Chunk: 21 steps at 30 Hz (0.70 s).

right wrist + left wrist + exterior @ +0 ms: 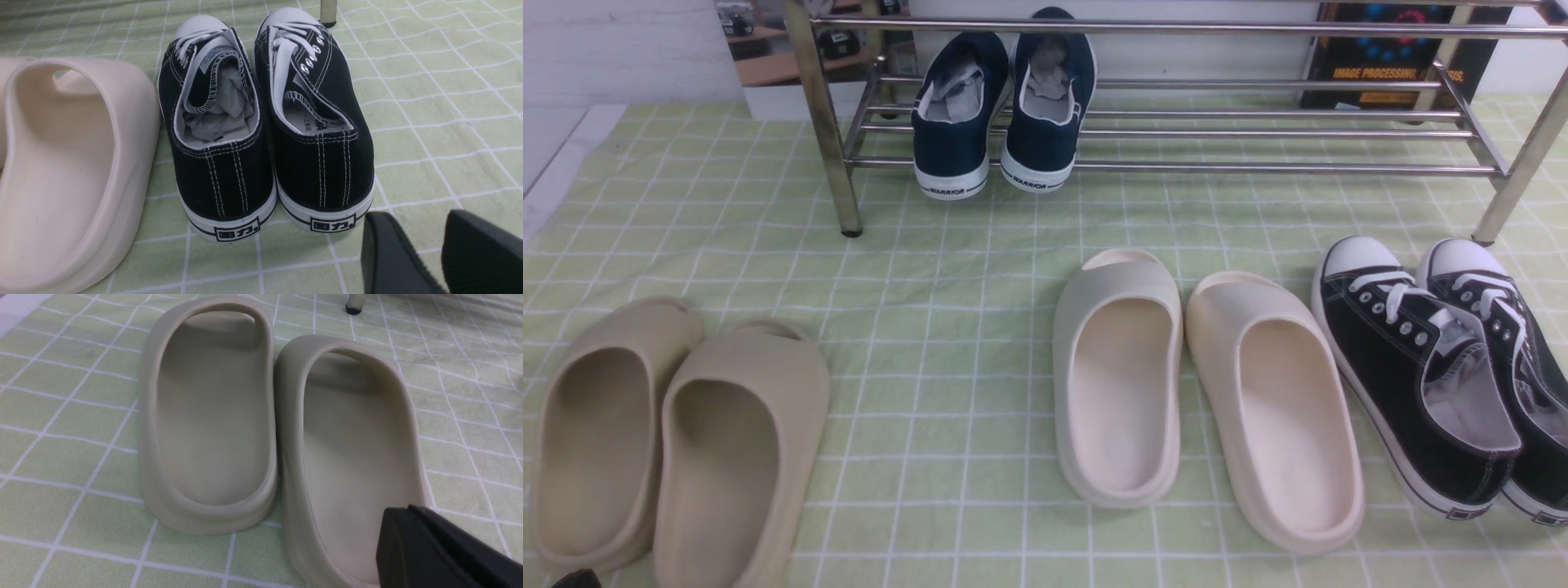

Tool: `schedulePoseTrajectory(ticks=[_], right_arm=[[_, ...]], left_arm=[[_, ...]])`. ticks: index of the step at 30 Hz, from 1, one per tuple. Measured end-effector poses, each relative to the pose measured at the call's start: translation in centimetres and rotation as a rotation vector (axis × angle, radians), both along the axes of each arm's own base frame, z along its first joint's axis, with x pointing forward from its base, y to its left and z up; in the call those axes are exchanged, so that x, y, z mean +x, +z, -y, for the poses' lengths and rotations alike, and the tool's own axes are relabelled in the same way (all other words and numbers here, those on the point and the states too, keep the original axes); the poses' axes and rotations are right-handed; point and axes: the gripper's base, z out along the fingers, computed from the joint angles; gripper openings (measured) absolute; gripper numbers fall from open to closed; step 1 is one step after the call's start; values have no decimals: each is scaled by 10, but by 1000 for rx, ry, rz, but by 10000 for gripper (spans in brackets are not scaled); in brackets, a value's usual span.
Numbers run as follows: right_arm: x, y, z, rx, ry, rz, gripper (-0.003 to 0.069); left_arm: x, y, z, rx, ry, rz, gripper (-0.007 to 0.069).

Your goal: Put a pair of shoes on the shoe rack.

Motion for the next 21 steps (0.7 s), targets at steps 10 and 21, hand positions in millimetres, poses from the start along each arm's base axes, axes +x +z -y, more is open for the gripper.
schedulePoseTrajectory(ticks=[10, 21], right_arm=[[0, 0, 0, 0, 0, 0, 239], [0, 0, 0, 0, 0, 0, 239]], left_arm=[[0, 0, 0, 0, 0, 0, -6], [0, 0, 0, 0, 0, 0, 6]])
